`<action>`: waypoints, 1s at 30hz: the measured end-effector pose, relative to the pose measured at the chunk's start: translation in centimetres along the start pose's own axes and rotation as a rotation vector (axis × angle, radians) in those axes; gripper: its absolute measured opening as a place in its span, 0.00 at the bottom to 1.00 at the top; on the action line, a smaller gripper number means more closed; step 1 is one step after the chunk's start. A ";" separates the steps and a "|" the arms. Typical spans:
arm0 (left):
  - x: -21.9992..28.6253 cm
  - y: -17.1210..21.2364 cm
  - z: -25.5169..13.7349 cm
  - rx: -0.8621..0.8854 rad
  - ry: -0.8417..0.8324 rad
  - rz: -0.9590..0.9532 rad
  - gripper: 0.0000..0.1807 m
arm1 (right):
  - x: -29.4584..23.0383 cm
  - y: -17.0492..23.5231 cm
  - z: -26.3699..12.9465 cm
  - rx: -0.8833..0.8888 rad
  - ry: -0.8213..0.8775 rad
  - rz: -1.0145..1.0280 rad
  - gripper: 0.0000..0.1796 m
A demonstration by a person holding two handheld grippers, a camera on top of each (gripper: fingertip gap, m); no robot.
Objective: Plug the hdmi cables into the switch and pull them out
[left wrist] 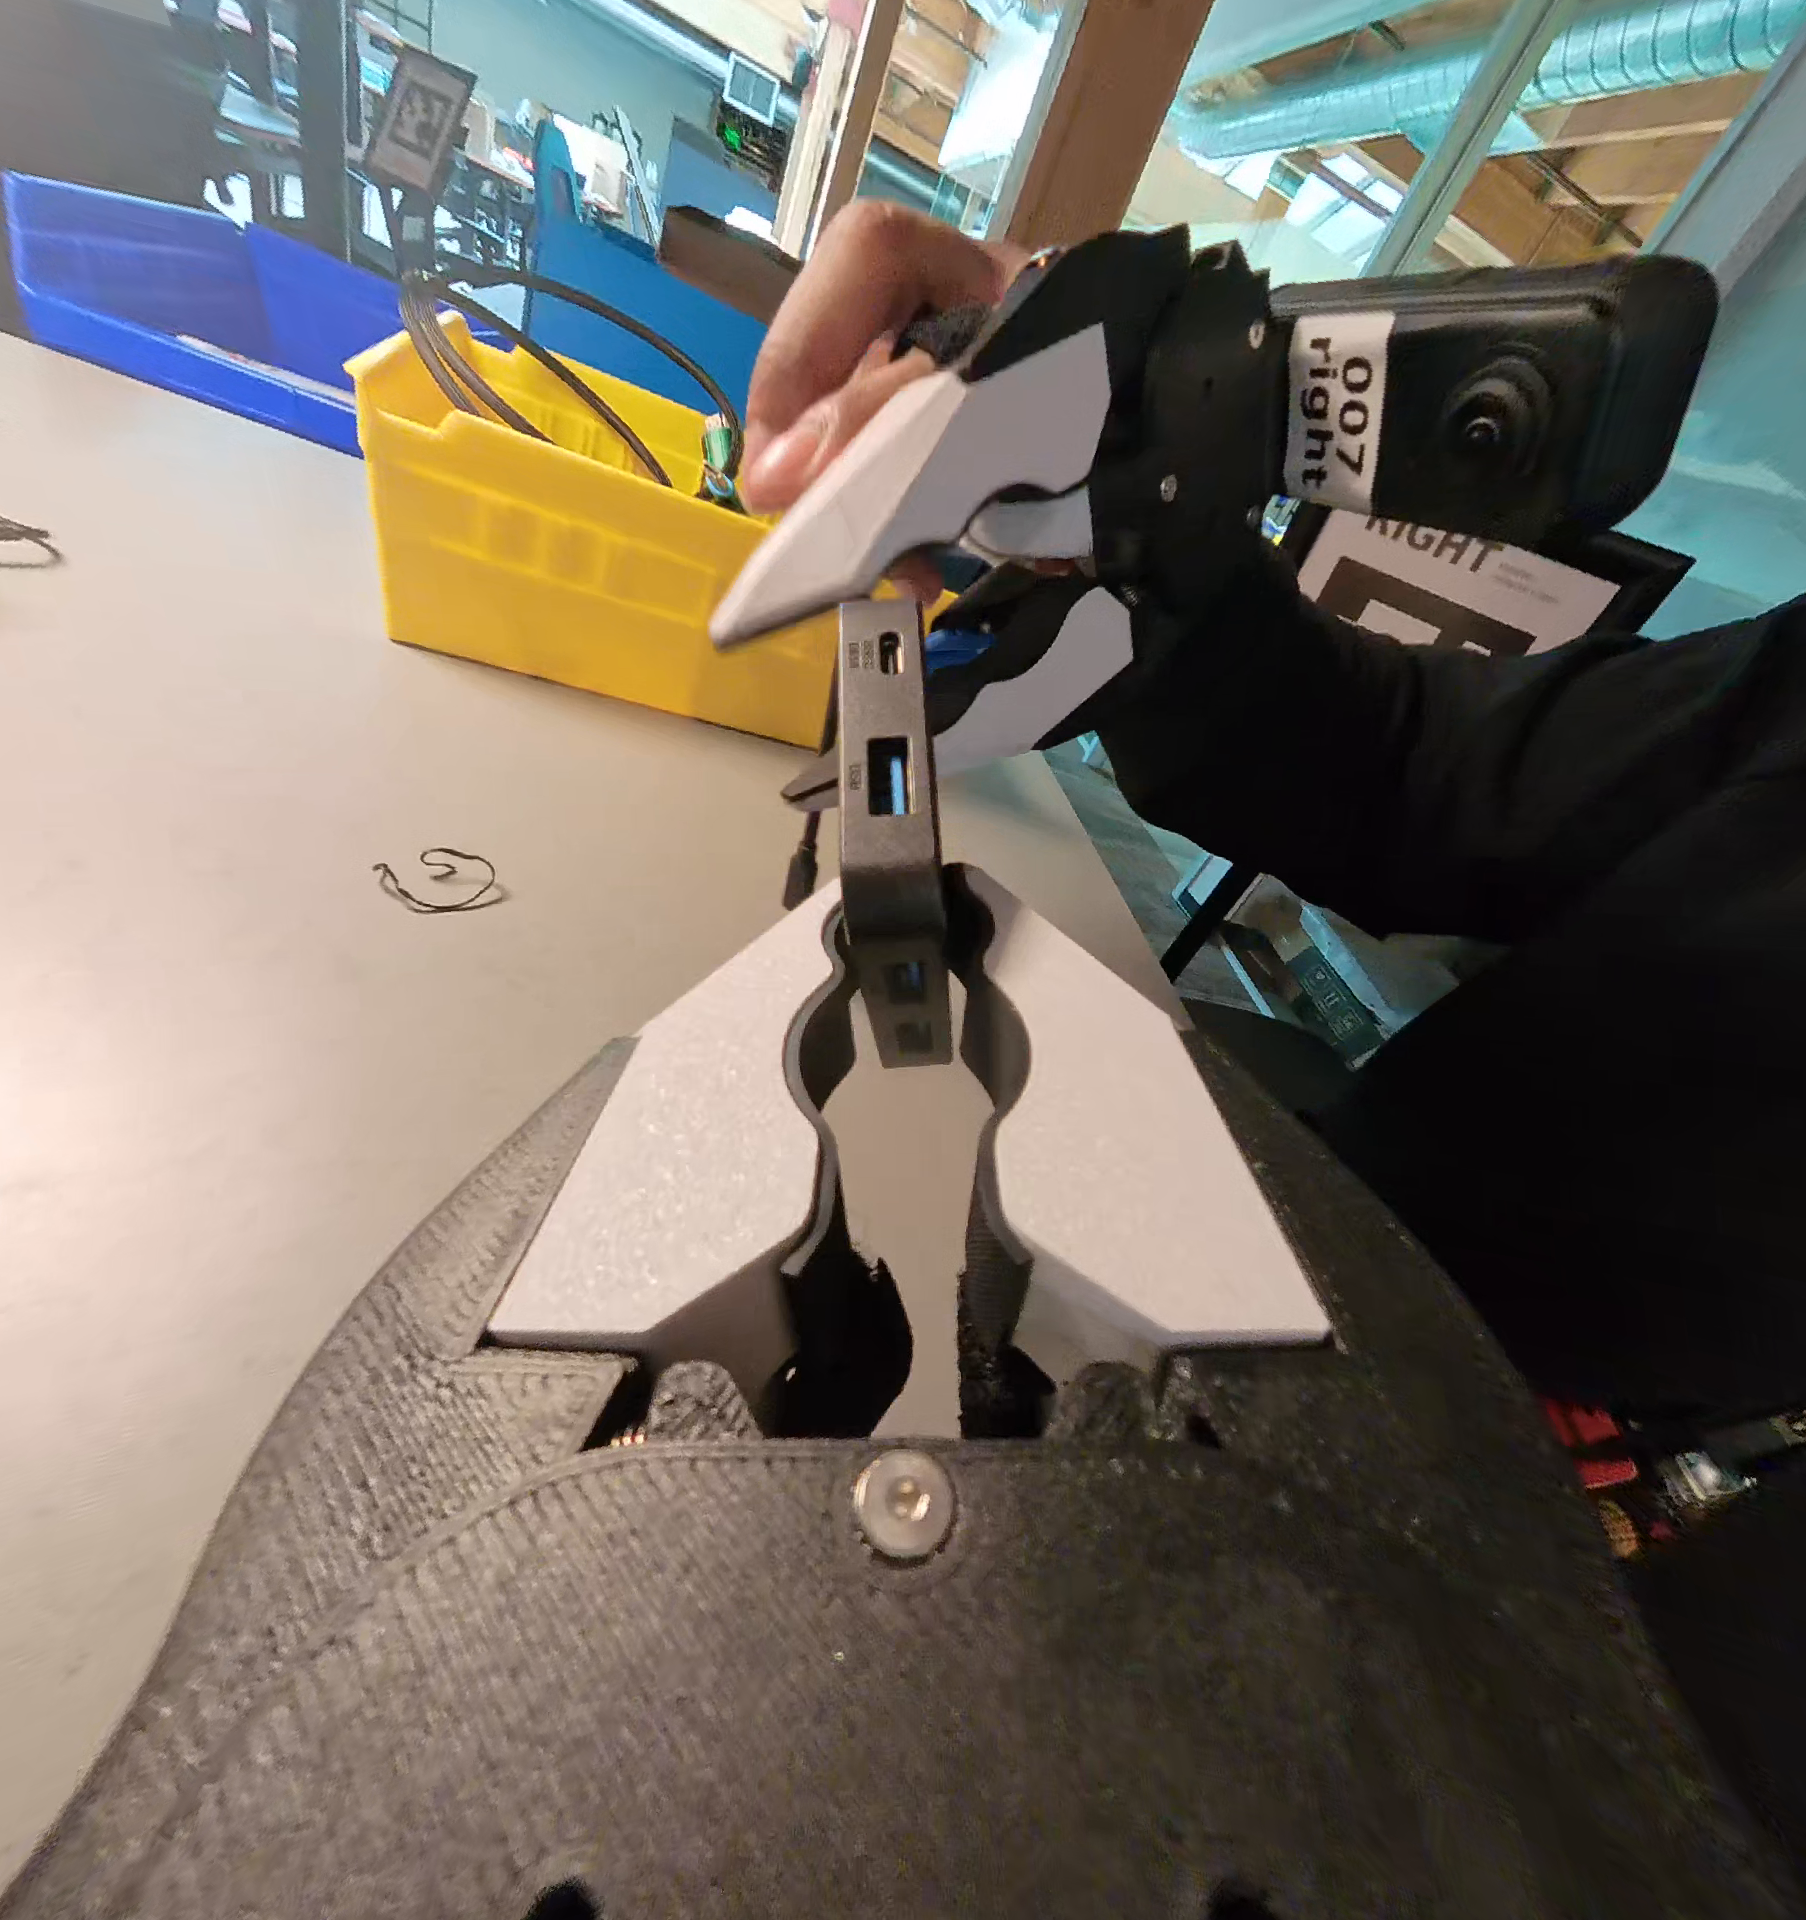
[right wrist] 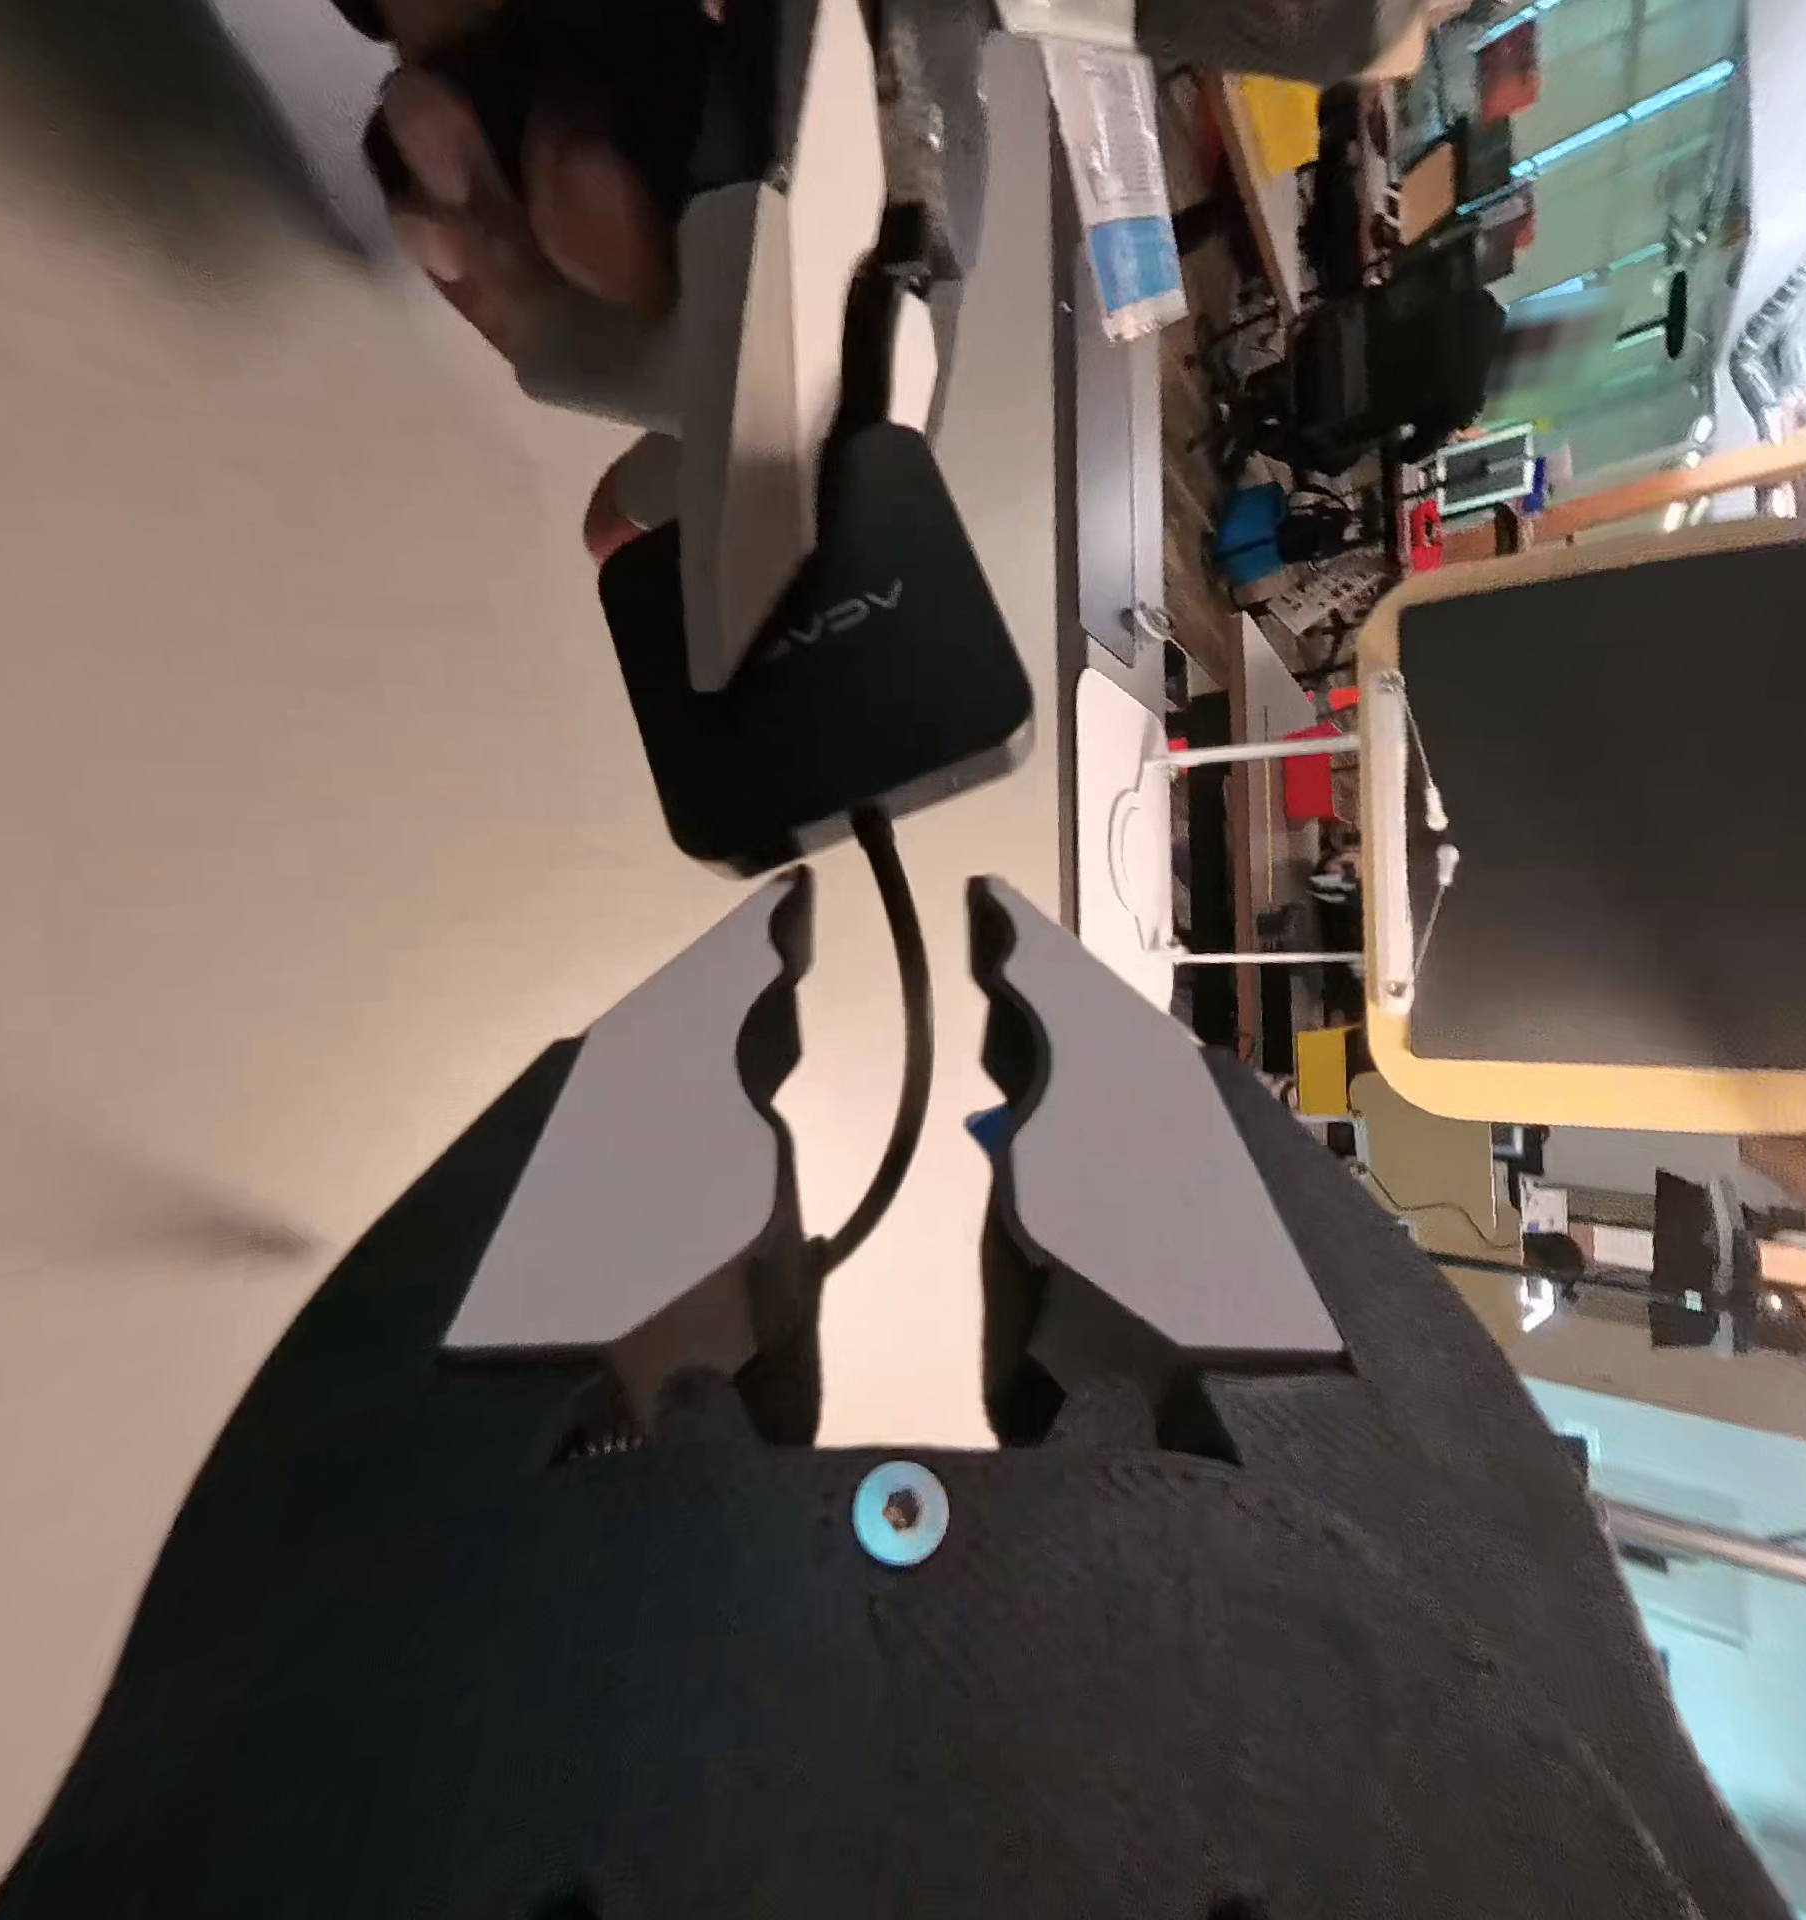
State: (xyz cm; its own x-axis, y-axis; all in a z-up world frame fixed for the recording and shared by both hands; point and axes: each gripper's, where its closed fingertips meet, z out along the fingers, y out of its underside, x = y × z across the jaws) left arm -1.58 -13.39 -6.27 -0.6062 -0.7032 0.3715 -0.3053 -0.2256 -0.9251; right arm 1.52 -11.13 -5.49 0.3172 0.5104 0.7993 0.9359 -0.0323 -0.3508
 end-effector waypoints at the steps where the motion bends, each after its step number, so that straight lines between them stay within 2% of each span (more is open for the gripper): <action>1: 0.0 0.1 0.0 -0.004 0.001 -0.003 0.08 | 0.0 -0.2 0.1 0.007 -0.003 -0.004 0.09; 2: 0.0 0.0 -0.1 -0.003 0.003 -0.009 0.08 | 0.0 -0.2 0.1 0.008 -0.002 -0.003 0.04; 7: -0.7 -2.4 -1.1 0.151 -0.023 -0.049 0.09 | 1.6 1.2 -1.1 -0.018 0.049 0.041 0.02; 13: -2.6 -4.7 -3.7 0.304 -0.134 -0.066 0.03 | 6.9 6.0 -6.8 -0.072 0.196 0.138 0.02; 18: -3.6 -4.6 -4.3 0.318 -0.180 -0.077 0.02 | 12.9 12.7 -13.2 -0.123 0.374 0.262 0.02; 22: -3.7 -4.4 -4.0 0.304 -0.196 -0.064 0.02 | 13.9 18.9 -15.6 -0.193 0.424 0.362 0.02; 25: -3.8 -4.1 -3.8 0.294 -0.203 -0.059 0.02 | 13.5 20.6 -16.7 -0.199 0.448 0.400 0.02; 30: -4.2 -3.6 -3.5 0.278 -0.206 -0.070 0.02 | 12.7 20.4 -17.5 -0.176 0.460 0.412 0.02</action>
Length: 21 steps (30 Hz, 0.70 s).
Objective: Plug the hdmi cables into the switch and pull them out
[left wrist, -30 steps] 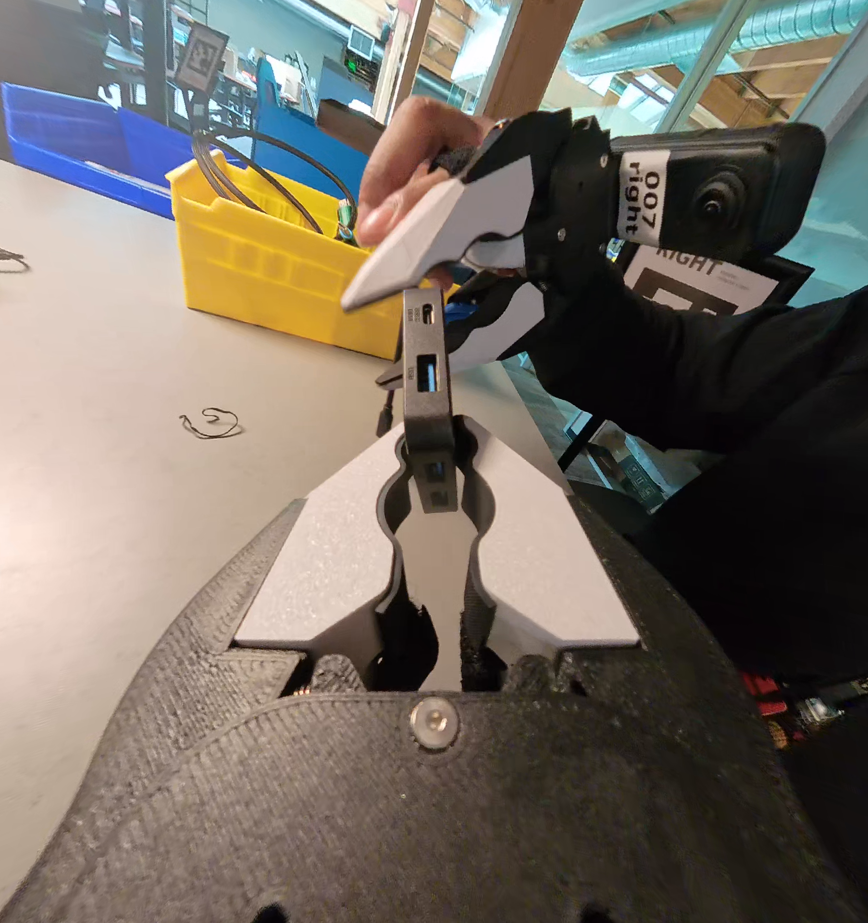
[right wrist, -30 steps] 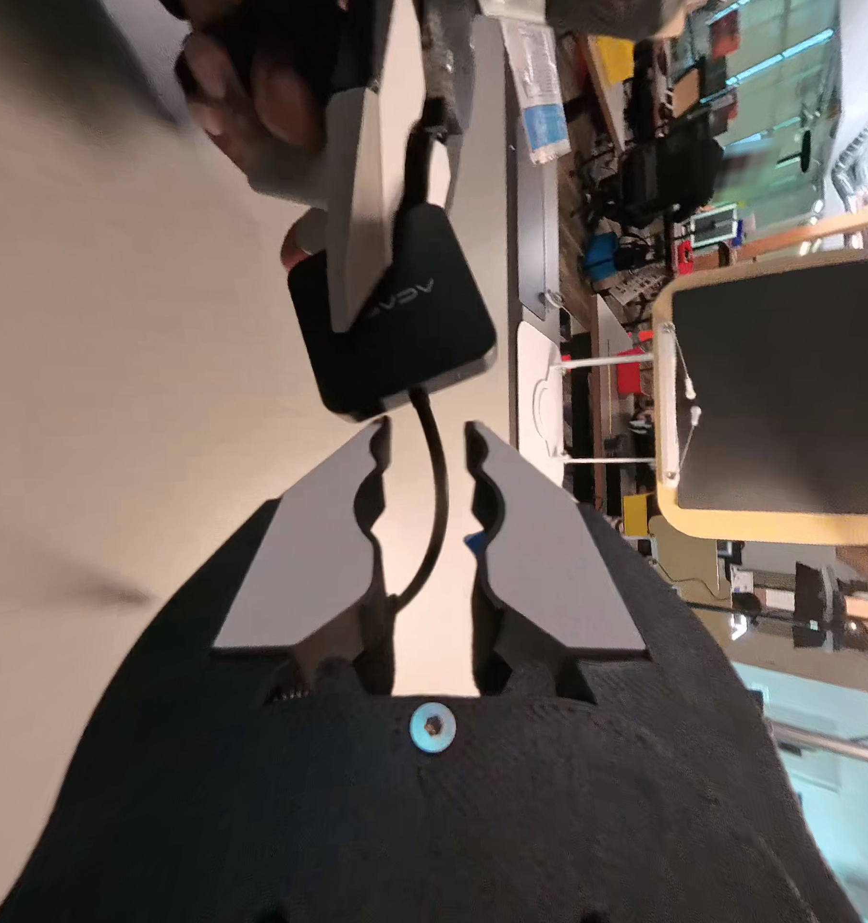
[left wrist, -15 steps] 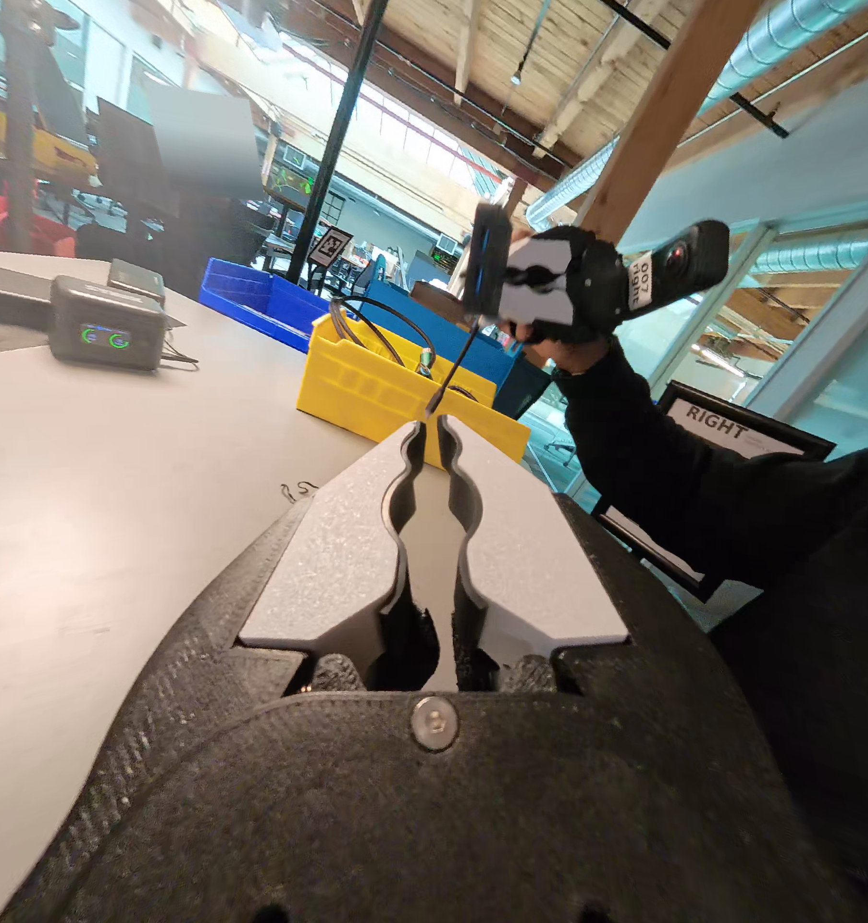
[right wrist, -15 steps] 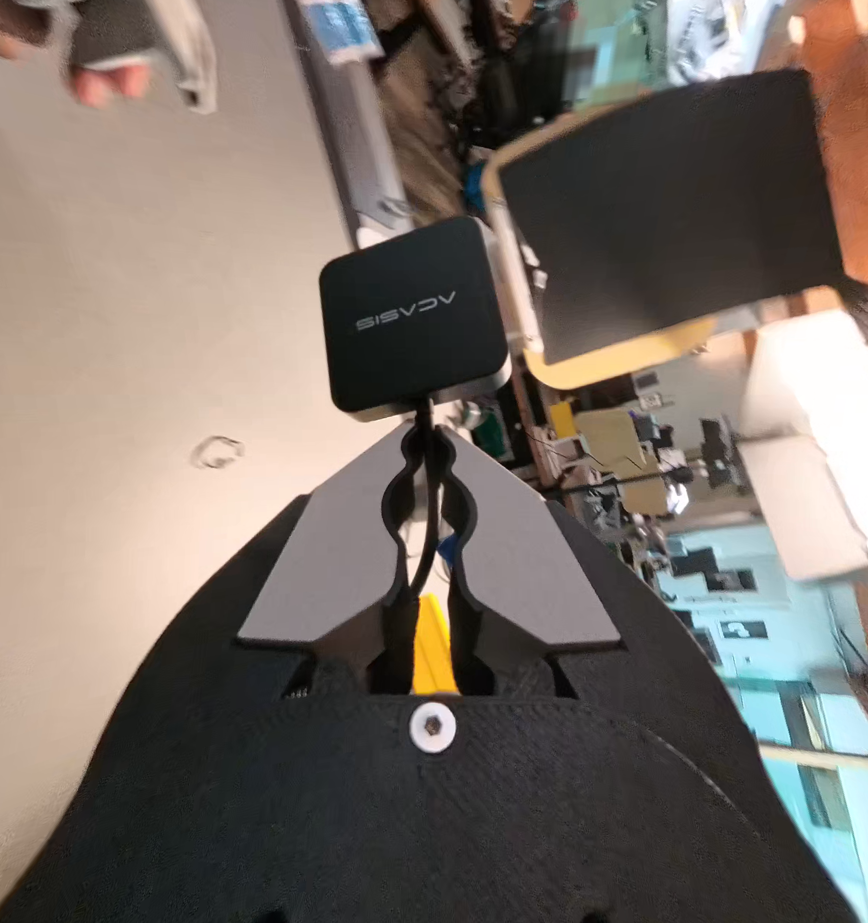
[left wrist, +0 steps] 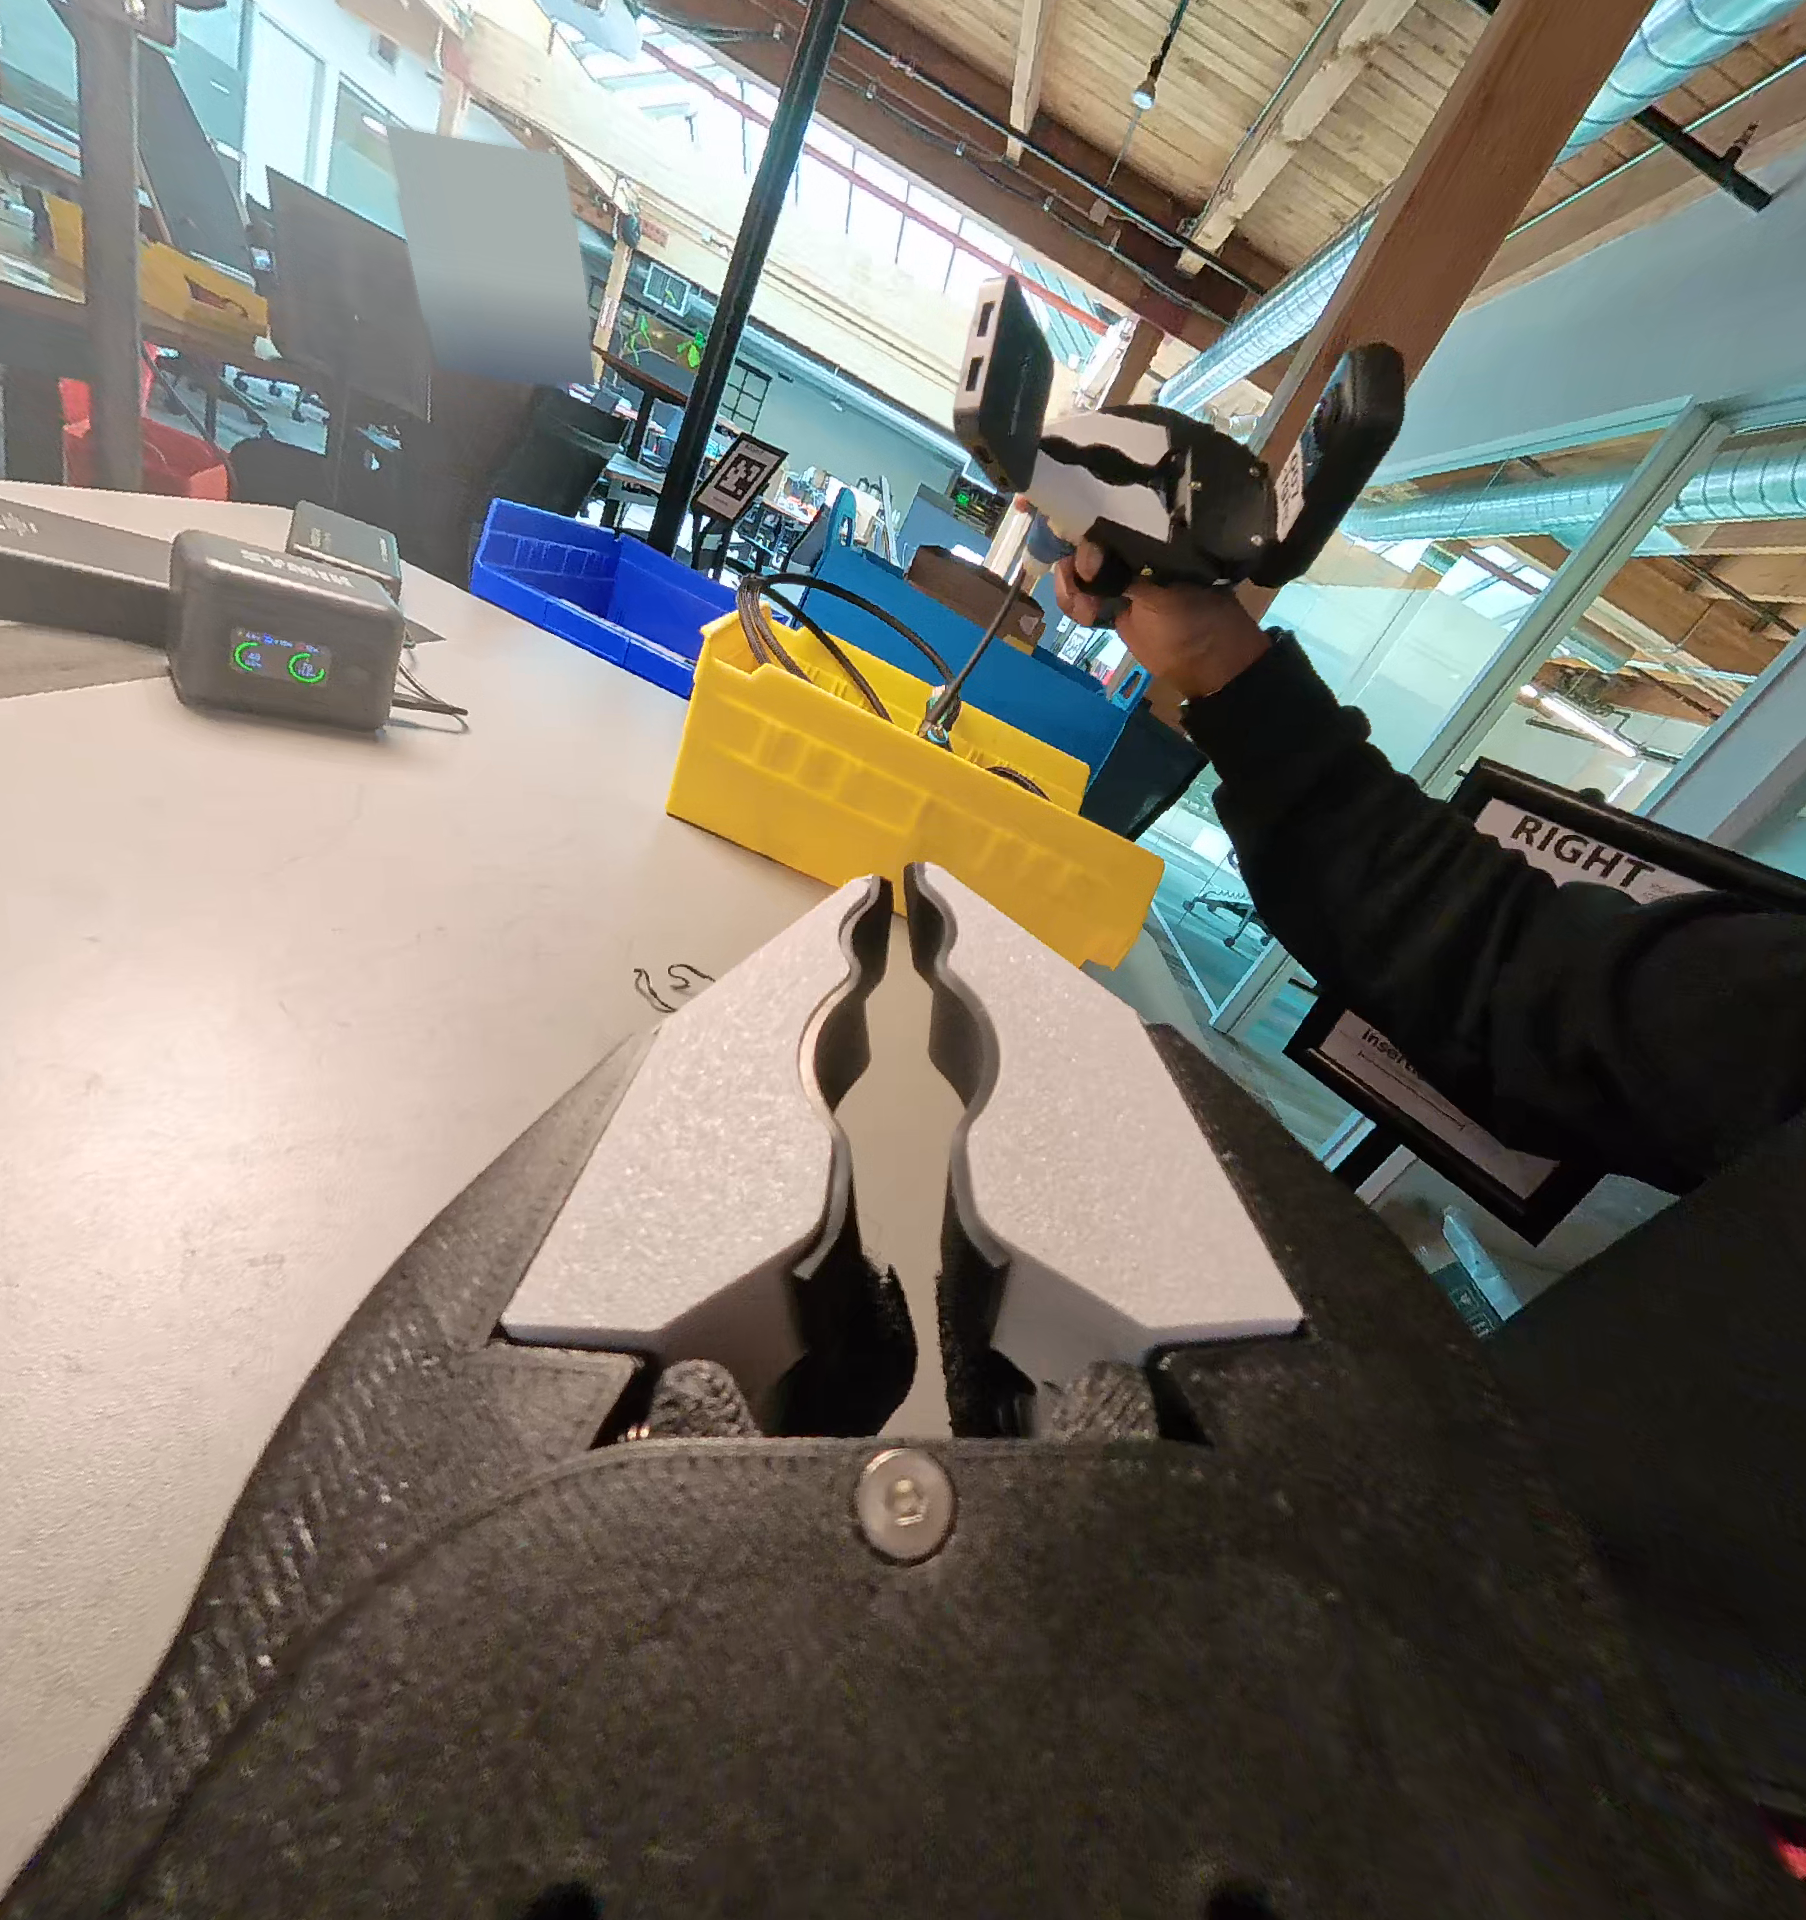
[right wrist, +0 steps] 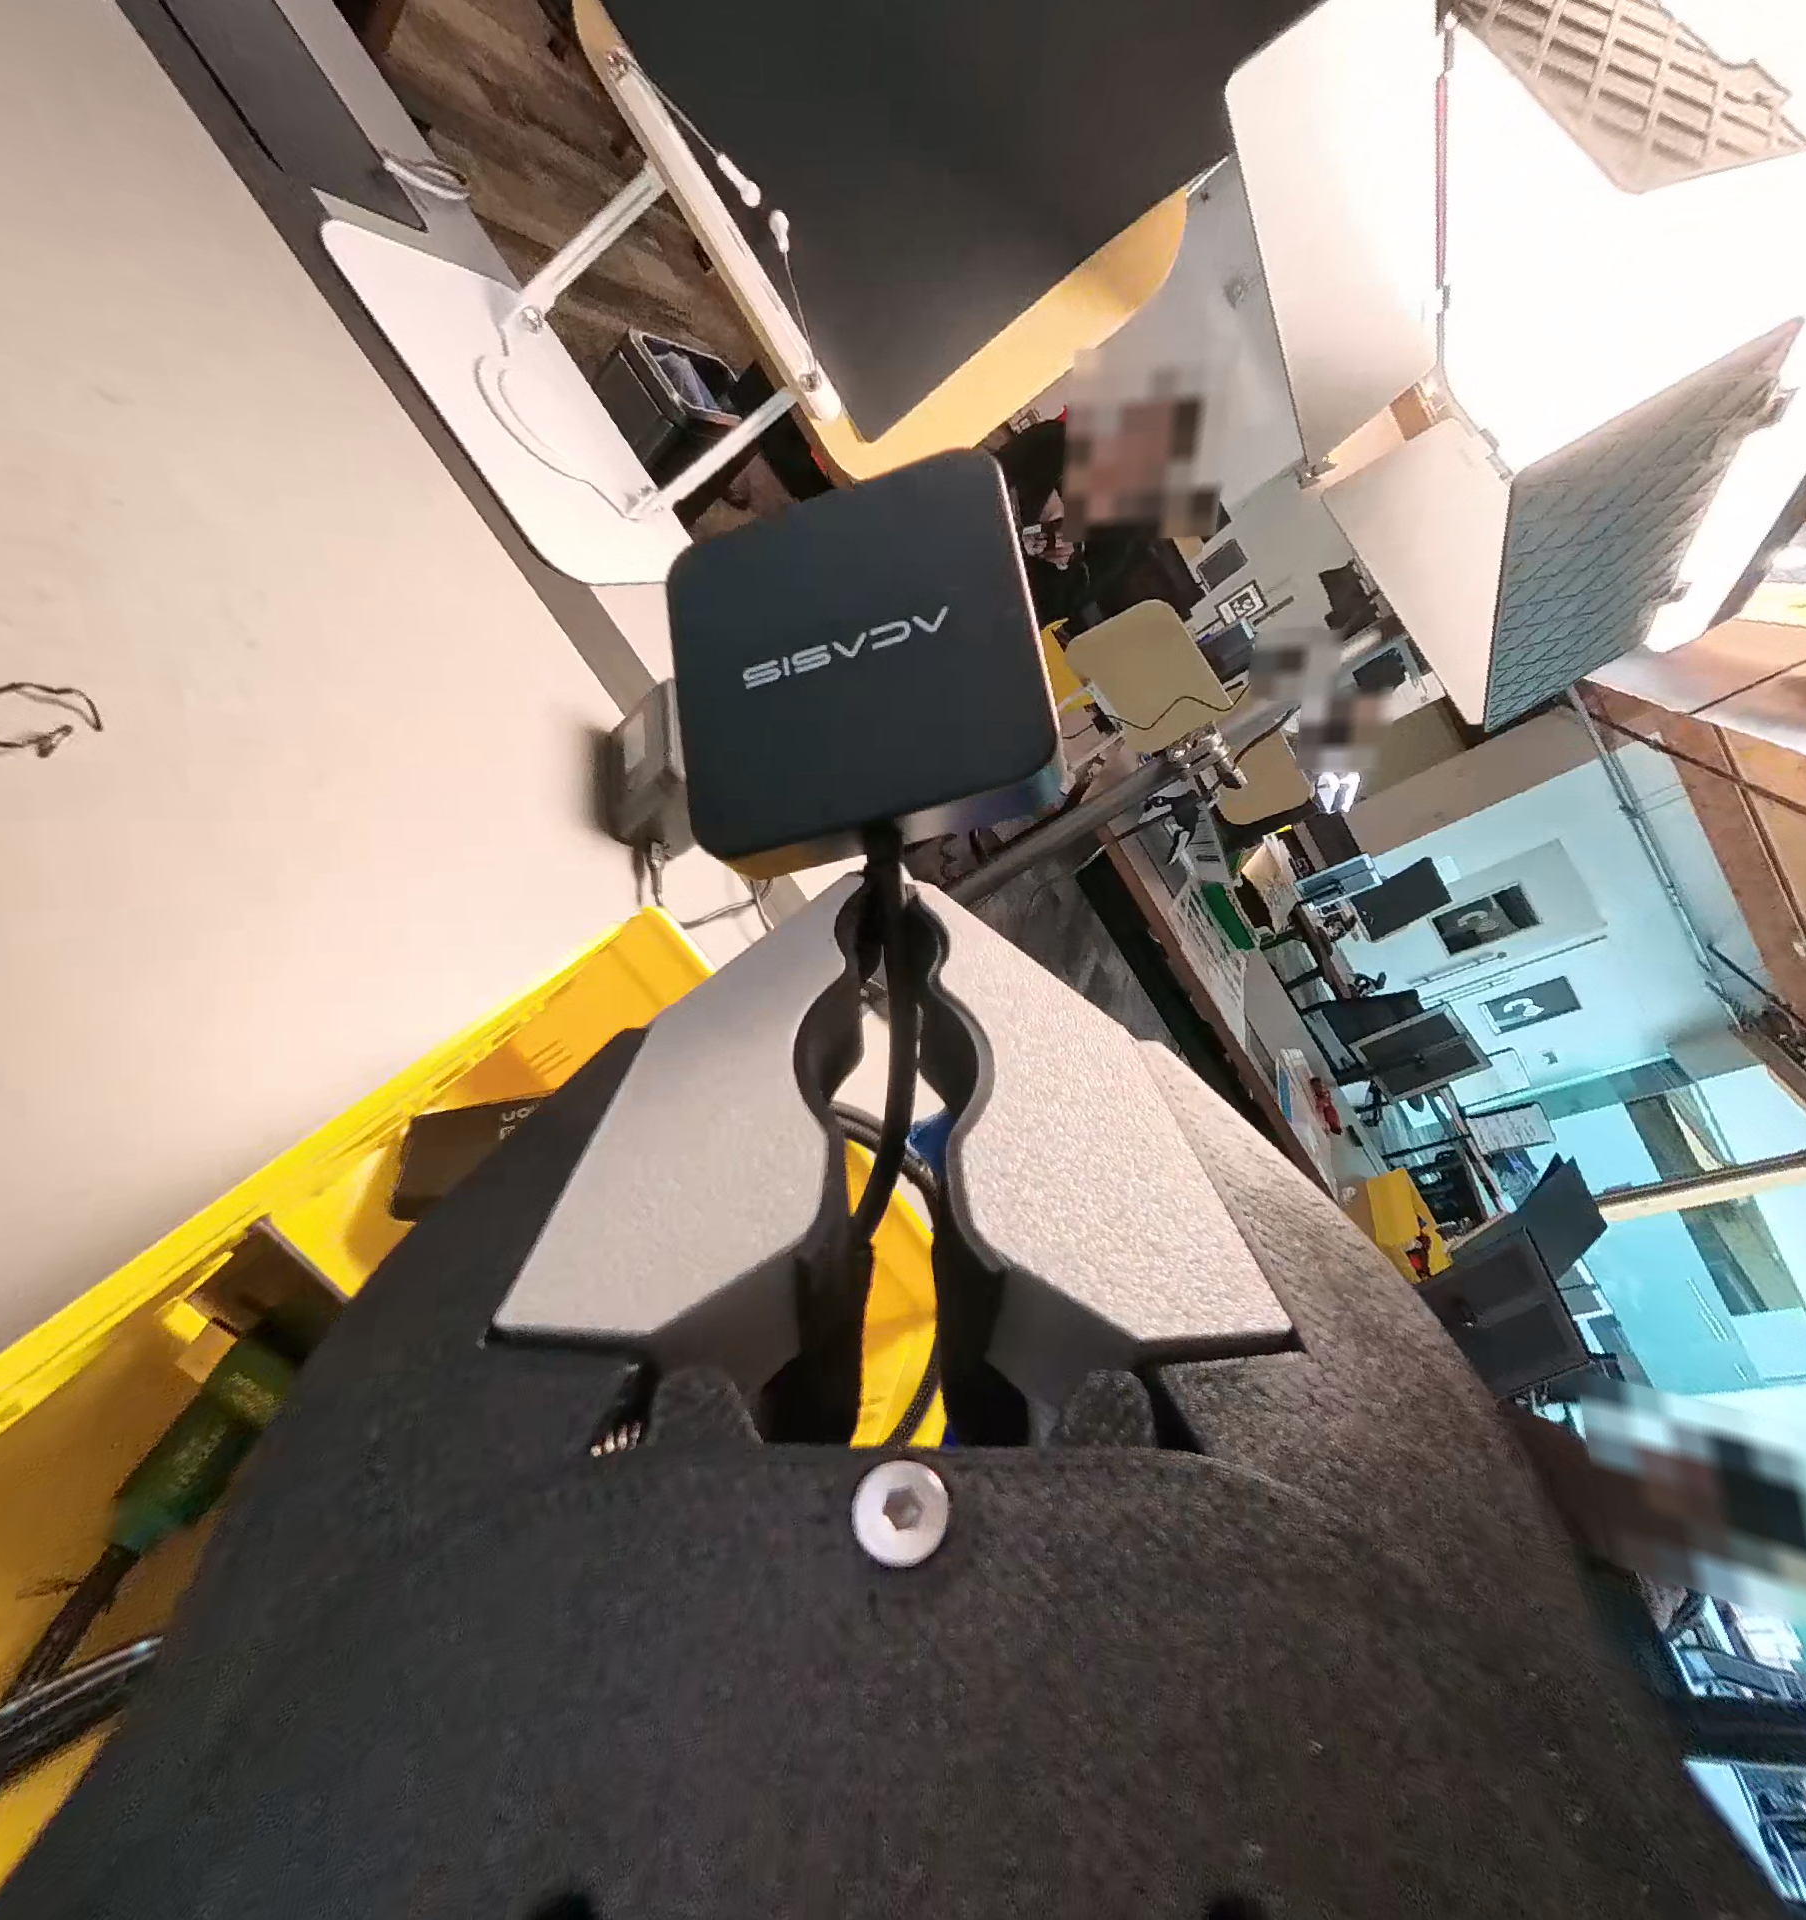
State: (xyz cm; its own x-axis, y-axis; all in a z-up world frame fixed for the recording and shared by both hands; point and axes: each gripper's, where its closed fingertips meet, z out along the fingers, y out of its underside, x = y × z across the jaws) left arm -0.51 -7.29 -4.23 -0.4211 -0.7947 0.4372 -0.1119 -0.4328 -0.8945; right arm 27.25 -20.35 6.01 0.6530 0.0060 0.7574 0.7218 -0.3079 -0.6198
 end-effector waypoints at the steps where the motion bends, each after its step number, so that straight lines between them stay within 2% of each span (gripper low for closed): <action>1: -0.1 0.1 0.1 -0.004 -0.001 -0.001 0.02 | -0.1 0.0 -0.1 -0.001 0.000 -0.004 0.02; 17: 0.3 0.8 0.6 -0.028 0.006 0.005 0.01 | -0.2 0.6 -1.2 -0.019 0.004 -0.017 0.02; 19: 0.3 0.9 0.7 -0.032 0.006 0.007 0.01 | 0.2 0.8 -0.6 -0.028 0.005 -0.056 0.02; 21: 0.2 1.1 0.7 -0.038 0.004 0.010 0.01 | 0.7 2.4 0.6 -0.108 -0.009 -0.192 0.02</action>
State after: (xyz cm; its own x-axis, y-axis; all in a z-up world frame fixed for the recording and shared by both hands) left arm -0.06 -8.25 -5.02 -0.4255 -0.7972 0.4283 -0.1418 -0.4087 -0.9016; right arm 29.58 -20.50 4.98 0.5083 0.0826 0.8572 0.8044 -0.4009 -0.4384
